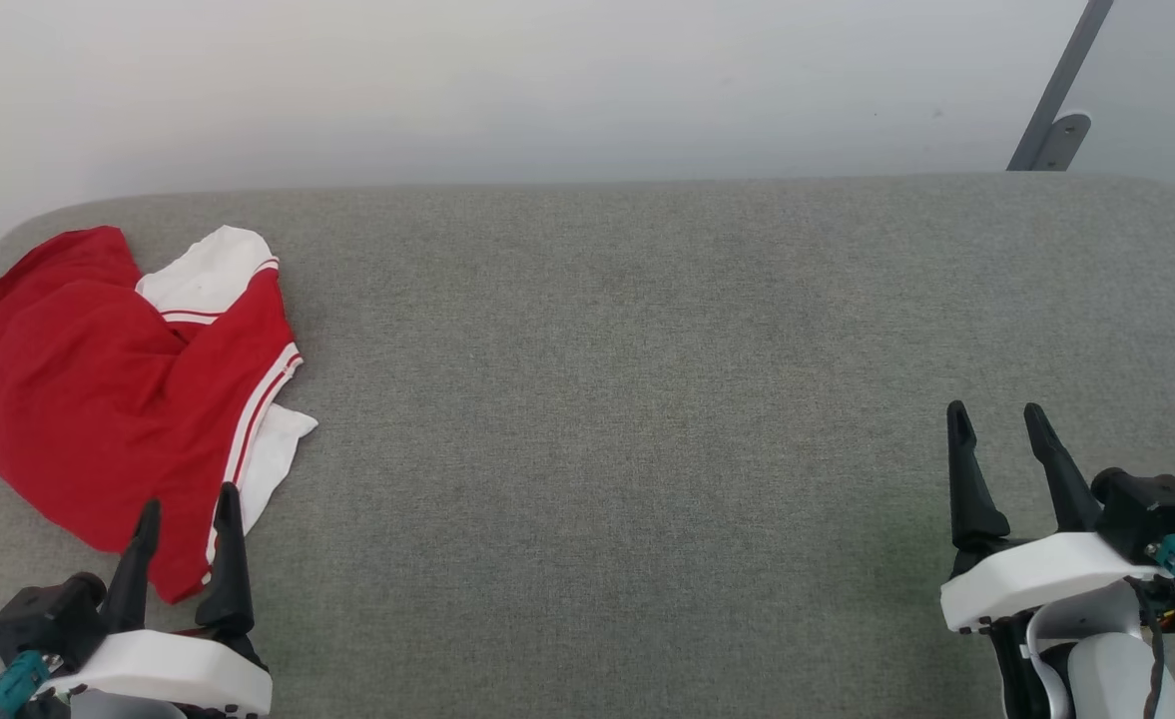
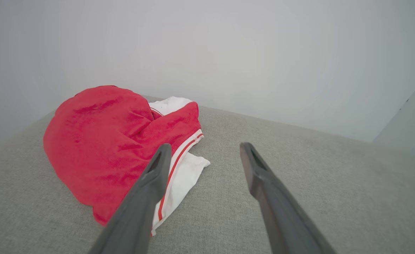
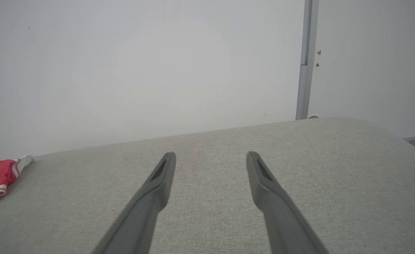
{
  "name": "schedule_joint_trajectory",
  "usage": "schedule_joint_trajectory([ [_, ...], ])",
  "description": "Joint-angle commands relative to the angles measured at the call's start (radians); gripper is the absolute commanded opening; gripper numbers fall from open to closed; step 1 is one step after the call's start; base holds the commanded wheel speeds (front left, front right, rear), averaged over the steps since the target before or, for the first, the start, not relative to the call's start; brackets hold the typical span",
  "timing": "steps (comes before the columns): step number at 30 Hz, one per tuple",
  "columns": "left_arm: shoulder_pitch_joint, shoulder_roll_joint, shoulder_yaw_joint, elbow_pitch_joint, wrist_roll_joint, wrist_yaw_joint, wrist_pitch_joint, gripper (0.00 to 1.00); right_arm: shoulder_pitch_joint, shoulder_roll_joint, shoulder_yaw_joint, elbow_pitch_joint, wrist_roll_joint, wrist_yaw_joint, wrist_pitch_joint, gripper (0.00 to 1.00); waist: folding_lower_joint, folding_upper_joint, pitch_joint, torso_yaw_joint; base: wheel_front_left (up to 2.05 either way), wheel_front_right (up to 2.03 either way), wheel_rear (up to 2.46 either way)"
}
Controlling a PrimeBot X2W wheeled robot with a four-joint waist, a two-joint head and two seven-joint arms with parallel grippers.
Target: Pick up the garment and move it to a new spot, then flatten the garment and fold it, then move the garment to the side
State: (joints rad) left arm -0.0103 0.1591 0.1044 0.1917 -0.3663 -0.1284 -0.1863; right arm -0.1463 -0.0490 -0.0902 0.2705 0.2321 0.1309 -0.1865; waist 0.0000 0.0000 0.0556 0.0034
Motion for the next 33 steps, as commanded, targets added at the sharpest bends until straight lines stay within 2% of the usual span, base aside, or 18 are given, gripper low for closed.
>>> schedule_joint_trajectory([
  [1, 0.002, 0.012, 0.000, -0.001, 0.025, -0.002, -0.011, 1.00, -0.015, -0.001, 0.002, 0.000, -0.024, 0.000, -0.011, 1.00, 0.0000, 0.0000, 0.001, 0.000, 0.00, 0.00, 0.00],
  [9, 0.003, 0.023, -0.015, 0.017, 0.054, -0.002, -0.026, 1.00, -0.014, -0.001, 0.005, 0.012, -0.064, 0.000, -0.026, 1.00, 0.0000, 0.0000, 0.003, 0.000, 0.00, 0.00, 0.00],
  [18, 0.000, 0.039, -0.028, 0.033, 0.075, -0.002, -0.045, 1.00, -0.013, -0.002, -0.020, 0.014, -0.038, 0.000, -0.045, 1.00, 0.0000, 0.0000, 0.010, -0.001, 0.00, 0.00, 0.00],
  [25, -0.005, 0.053, -0.042, 0.038, 0.112, -0.002, -0.056, 1.00, -0.017, -0.002, -0.027, 0.010, -0.064, 0.000, -0.058, 1.00, 0.0000, 0.0000, 0.019, 0.003, 0.00, 0.00, 0.00],
  [29, -0.016, 0.051, -0.055, 0.039, 0.126, -0.002, -0.065, 1.00, -0.022, -0.002, -0.031, 0.012, -0.081, 0.000, -0.065, 1.00, 0.0000, 0.0000, 0.018, 0.027, 0.00, 0.00, 0.00],
  [33, -0.018, 0.045, -0.056, 0.047, 0.148, -0.002, -0.072, 1.00, -0.020, -0.002, -0.021, 0.024, -0.099, 0.000, -0.073, 1.00, 0.0000, 0.0000, 0.009, 0.079, 0.00, 0.00, 0.00],
])
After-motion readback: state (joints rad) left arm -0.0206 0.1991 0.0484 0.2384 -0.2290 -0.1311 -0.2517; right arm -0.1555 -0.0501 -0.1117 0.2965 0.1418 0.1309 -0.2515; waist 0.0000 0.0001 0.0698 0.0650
